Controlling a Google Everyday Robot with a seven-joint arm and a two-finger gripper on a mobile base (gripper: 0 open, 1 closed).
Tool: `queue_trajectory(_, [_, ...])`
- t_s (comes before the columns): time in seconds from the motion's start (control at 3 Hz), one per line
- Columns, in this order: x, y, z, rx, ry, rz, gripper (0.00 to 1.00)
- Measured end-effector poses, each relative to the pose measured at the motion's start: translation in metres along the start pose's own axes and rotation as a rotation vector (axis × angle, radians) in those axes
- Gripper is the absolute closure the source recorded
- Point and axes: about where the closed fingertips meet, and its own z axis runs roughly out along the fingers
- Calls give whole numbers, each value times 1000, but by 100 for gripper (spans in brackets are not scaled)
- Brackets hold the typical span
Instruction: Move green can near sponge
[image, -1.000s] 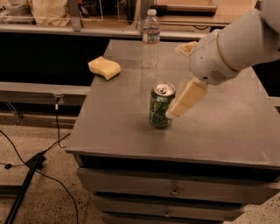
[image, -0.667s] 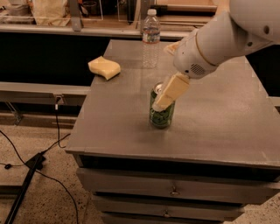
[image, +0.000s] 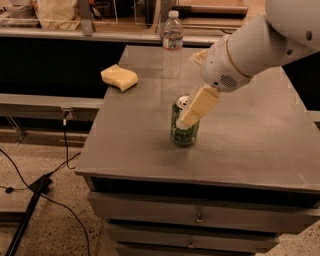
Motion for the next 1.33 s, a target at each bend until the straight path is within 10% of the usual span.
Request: queue_trajectory(1.33, [18,14,10,-20,-102,98,3])
